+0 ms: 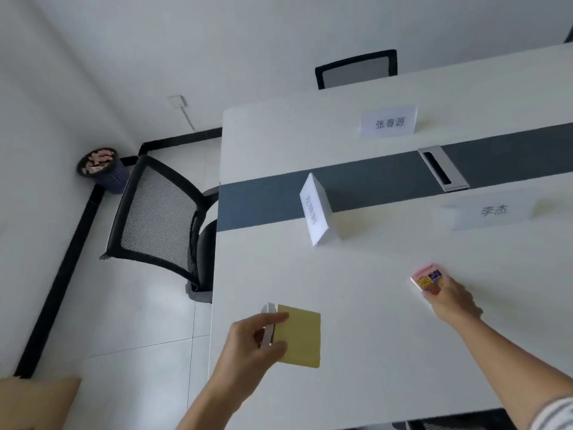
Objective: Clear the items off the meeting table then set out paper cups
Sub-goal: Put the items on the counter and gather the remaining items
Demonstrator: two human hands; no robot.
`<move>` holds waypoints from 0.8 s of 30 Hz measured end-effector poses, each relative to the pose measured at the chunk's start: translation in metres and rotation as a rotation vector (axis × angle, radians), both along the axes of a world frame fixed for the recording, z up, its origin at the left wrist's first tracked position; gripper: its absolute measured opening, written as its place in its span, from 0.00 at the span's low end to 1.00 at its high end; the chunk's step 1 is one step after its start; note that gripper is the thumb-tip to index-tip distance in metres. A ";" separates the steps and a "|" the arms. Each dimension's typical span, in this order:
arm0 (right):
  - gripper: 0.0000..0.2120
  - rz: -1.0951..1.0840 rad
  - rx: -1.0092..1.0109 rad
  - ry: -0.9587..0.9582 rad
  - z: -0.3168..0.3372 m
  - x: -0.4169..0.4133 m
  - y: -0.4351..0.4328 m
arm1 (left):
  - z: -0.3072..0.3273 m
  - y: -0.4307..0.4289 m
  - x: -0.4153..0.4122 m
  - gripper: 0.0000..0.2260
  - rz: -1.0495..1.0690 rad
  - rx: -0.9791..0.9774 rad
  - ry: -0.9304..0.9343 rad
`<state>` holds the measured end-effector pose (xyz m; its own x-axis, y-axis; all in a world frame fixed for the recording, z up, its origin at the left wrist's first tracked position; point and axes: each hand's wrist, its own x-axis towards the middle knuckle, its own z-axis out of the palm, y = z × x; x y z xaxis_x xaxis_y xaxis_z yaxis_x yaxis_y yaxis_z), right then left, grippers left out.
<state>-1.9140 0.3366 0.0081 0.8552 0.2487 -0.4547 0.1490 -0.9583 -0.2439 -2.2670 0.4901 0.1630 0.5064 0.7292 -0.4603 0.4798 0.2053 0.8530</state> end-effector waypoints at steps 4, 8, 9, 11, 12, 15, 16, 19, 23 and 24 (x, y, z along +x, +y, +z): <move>0.27 -0.079 -0.015 0.024 -0.013 -0.004 -0.002 | 0.004 0.023 0.005 0.18 -0.039 0.002 -0.035; 0.24 -0.178 0.106 0.213 -0.018 -0.012 0.010 | 0.008 0.038 0.002 0.19 -0.035 0.000 -0.047; 0.21 -0.175 0.119 0.235 -0.018 -0.014 0.014 | 0.008 0.041 0.001 0.19 -0.032 0.003 -0.049; 0.16 -0.157 0.138 0.246 -0.017 -0.021 0.021 | 0.009 0.046 0.000 0.19 -0.020 0.009 -0.054; 0.14 -0.143 0.148 0.241 -0.014 -0.026 0.026 | 0.010 0.047 0.000 0.19 -0.011 0.010 -0.059; 0.10 -0.142 0.272 0.238 0.000 -0.044 0.043 | 0.014 0.049 -0.004 0.18 0.012 0.027 -0.070; 0.10 -0.173 0.372 0.287 0.009 -0.052 0.050 | 0.015 0.049 -0.006 0.18 0.020 0.031 -0.076; 0.13 -0.269 0.786 0.618 0.063 -0.086 0.074 | 0.016 0.051 -0.014 0.19 0.036 0.035 -0.094; 0.17 -0.208 1.138 1.012 0.139 -0.158 0.094 | 0.018 0.053 -0.025 0.20 0.022 0.075 -0.133; 0.15 -0.179 1.166 1.029 0.150 -0.179 0.098 | 0.020 0.053 -0.027 0.20 0.010 0.092 -0.153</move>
